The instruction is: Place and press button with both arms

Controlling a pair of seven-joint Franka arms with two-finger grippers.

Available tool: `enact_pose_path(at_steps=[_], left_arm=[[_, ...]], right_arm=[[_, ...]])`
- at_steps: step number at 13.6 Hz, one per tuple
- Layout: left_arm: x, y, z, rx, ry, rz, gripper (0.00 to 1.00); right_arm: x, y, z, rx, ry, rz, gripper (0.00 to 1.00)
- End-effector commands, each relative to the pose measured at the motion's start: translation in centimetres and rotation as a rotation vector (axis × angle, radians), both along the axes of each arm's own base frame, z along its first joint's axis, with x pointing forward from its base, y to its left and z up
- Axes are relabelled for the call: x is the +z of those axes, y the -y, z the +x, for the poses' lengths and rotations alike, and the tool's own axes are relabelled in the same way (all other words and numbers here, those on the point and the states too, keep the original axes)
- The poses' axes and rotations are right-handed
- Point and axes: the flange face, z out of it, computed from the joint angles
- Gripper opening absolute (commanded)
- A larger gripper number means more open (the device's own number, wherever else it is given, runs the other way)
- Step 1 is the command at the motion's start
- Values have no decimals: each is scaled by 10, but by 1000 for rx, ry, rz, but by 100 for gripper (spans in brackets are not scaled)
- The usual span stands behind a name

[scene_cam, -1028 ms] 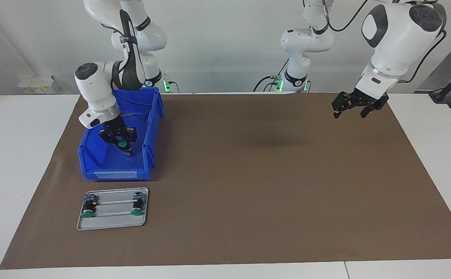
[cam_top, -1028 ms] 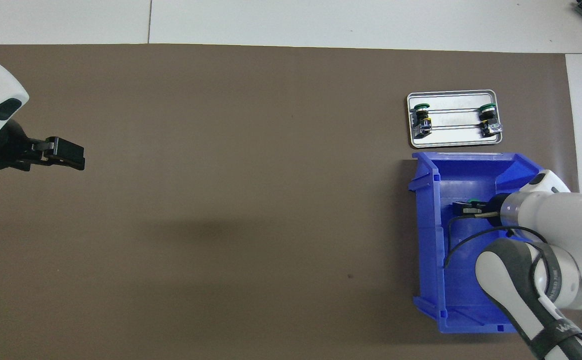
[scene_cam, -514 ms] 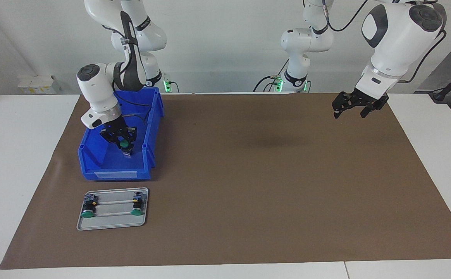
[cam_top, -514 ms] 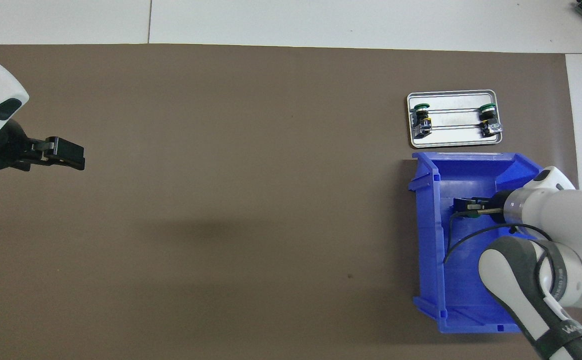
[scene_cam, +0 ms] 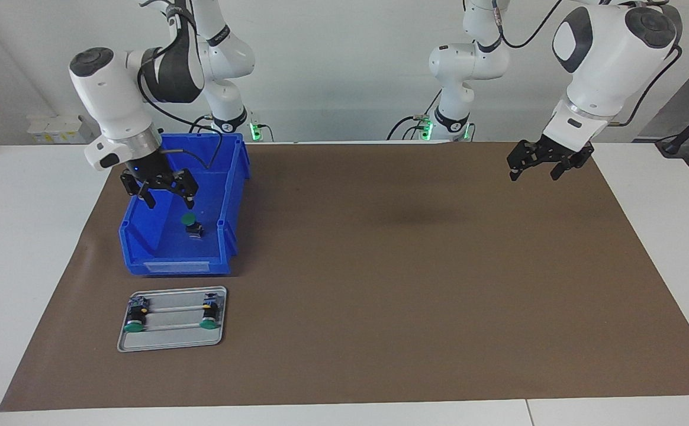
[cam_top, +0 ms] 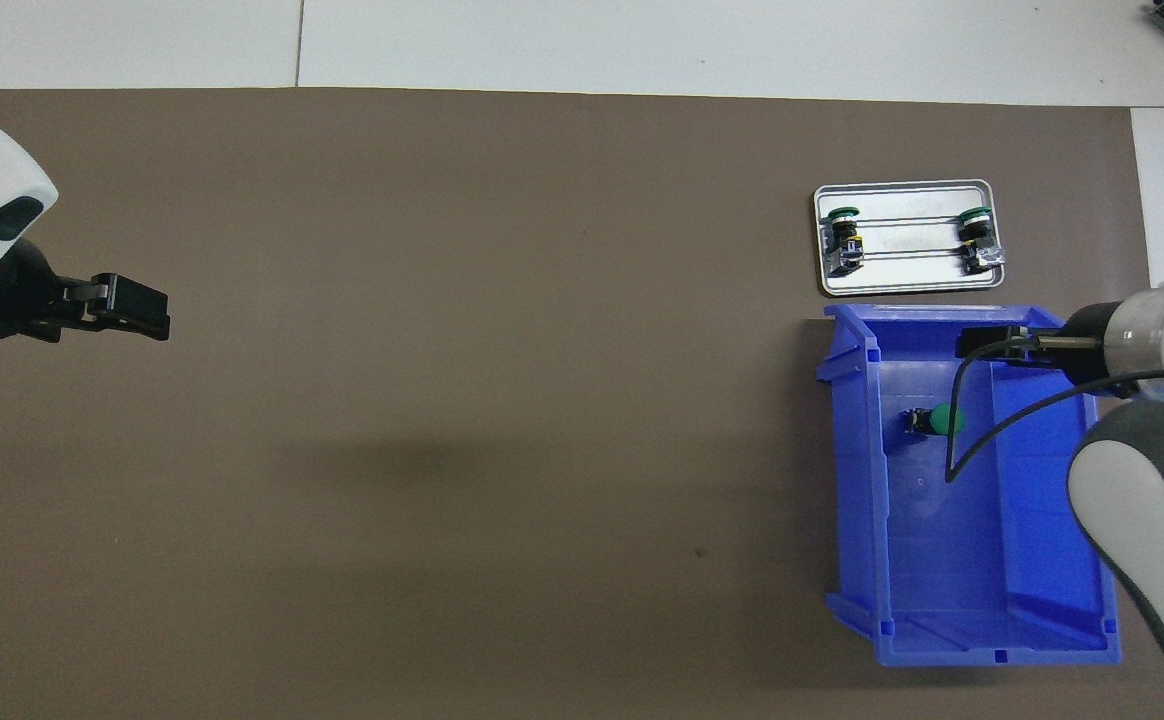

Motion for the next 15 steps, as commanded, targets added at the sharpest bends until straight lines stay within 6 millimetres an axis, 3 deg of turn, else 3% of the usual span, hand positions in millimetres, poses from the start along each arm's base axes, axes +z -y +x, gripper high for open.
enact_pose_path(at_steps=[1, 6, 7, 11, 15], left_arm=[[1, -2, -7, 6, 10, 13, 99], [1, -2, -7, 6, 10, 13, 99], [1, -2, -7, 6, 10, 13, 99], [1, -2, -7, 6, 10, 13, 99], [1, -2, -7, 6, 10, 13, 99]], right_arm=[[54, -2, 12, -35, -57, -32, 100], [157, 14, 6, -64, -106, -36, 100], [162, 14, 10, -67, -129, -32, 100], [137, 12, 1, -64, -177, -27, 100], [140, 7, 7, -19, -138, -49, 100]])
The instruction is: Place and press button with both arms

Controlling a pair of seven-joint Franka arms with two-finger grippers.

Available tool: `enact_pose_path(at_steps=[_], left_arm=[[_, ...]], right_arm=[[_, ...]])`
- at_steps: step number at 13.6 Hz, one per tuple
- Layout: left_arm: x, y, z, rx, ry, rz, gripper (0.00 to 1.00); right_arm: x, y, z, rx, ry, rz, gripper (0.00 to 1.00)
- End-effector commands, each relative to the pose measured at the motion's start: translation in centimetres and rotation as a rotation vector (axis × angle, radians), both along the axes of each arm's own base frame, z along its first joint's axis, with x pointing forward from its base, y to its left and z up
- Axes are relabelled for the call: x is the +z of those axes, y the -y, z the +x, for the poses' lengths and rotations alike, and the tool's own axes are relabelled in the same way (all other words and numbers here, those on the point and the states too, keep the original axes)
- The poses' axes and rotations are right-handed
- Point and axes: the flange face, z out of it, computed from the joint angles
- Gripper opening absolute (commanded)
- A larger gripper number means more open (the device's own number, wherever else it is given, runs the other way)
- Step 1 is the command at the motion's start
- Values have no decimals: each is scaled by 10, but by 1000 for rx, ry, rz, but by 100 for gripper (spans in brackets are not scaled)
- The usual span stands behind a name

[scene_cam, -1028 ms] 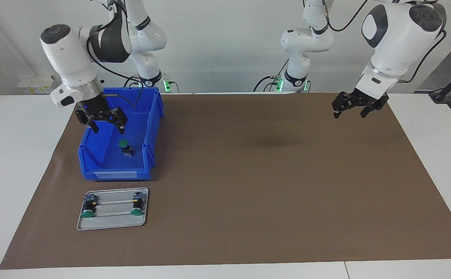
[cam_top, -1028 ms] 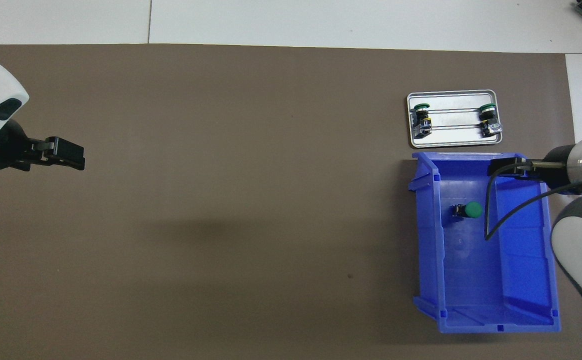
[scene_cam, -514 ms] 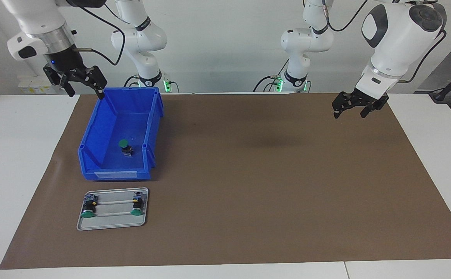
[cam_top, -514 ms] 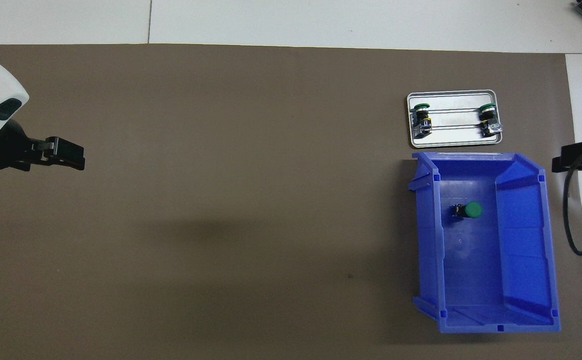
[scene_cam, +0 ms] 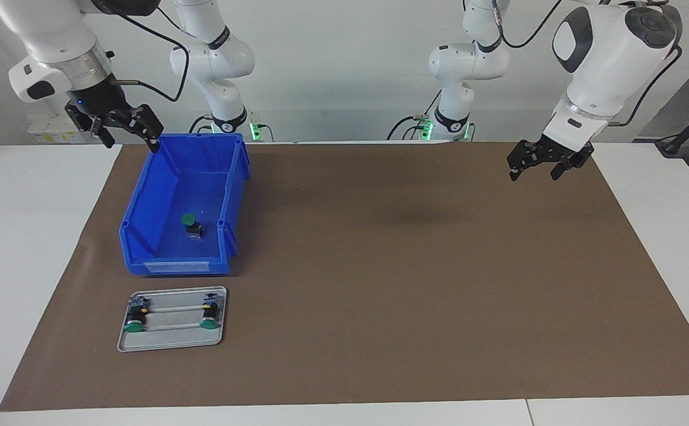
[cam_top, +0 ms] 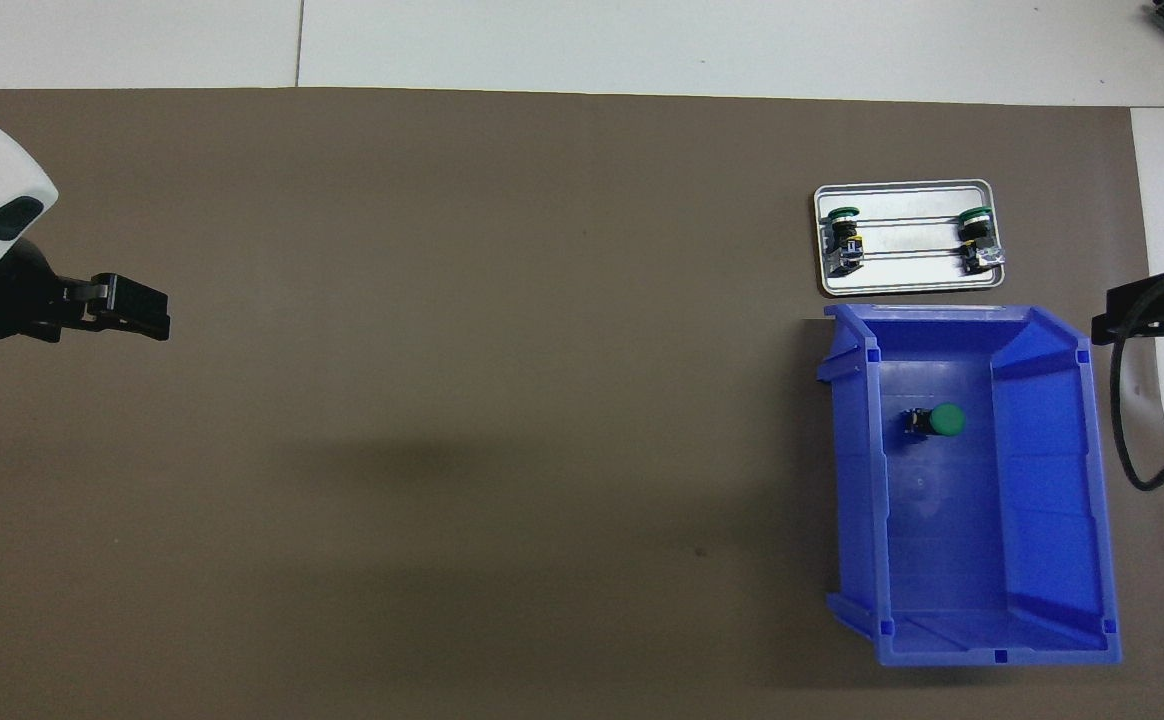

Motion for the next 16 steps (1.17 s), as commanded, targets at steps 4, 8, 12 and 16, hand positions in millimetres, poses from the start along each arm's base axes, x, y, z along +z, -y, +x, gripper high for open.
enact_pose_path(at_steps=[4, 8, 12, 16], left_arm=[[1, -2, -7, 6, 10, 13, 99], [1, -2, -7, 6, 10, 13, 99], [1, -2, -7, 6, 10, 13, 99], [1, -2, -7, 6, 10, 13, 99]], right_arm=[[11, -9, -1, 45, 11, -66, 100], [6, -10, -2, 31, 4, -23, 100], [7, -8, -1, 20, 15, -23, 100], [7, -8, -1, 22, 11, -23, 100]])
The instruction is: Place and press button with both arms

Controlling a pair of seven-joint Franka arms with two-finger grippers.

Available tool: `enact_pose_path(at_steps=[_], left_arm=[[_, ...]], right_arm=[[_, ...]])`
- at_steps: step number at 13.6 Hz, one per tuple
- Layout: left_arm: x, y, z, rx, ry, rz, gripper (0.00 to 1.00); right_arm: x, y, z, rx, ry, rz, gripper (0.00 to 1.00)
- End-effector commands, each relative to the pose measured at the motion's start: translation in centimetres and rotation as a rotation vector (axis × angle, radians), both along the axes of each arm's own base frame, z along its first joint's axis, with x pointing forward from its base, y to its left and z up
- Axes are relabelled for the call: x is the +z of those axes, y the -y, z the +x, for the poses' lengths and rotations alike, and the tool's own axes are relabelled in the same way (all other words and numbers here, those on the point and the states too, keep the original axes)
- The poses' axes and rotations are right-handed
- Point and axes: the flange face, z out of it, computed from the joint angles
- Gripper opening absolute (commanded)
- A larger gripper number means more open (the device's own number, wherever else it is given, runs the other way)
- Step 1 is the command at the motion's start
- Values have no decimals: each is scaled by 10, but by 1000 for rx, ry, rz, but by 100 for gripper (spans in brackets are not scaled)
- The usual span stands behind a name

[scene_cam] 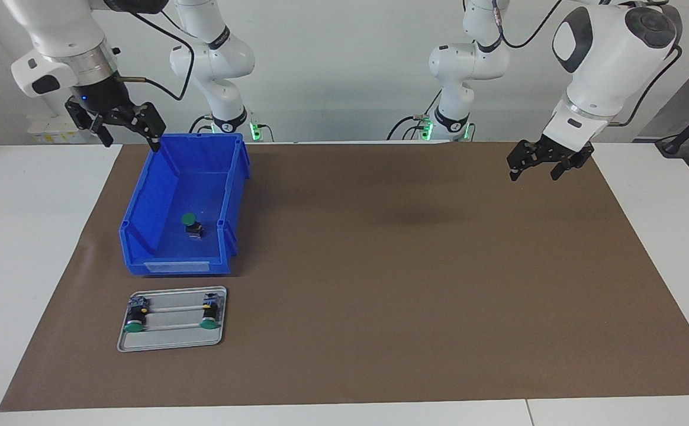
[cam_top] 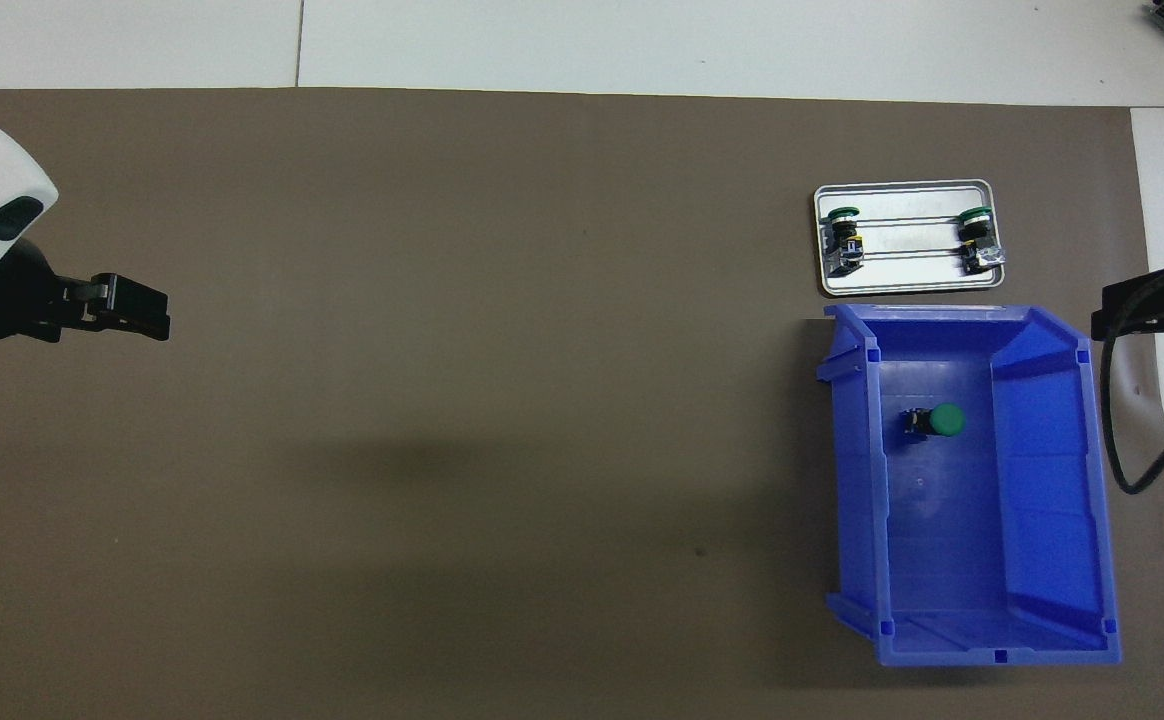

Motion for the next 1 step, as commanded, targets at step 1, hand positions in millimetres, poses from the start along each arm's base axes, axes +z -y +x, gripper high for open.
enact_pose_path(at_steps=[1], left_arm=[[1, -3, -7, 7, 8, 13, 99]], right_arm=[[0, 3, -2, -9, 0, 21, 100]])
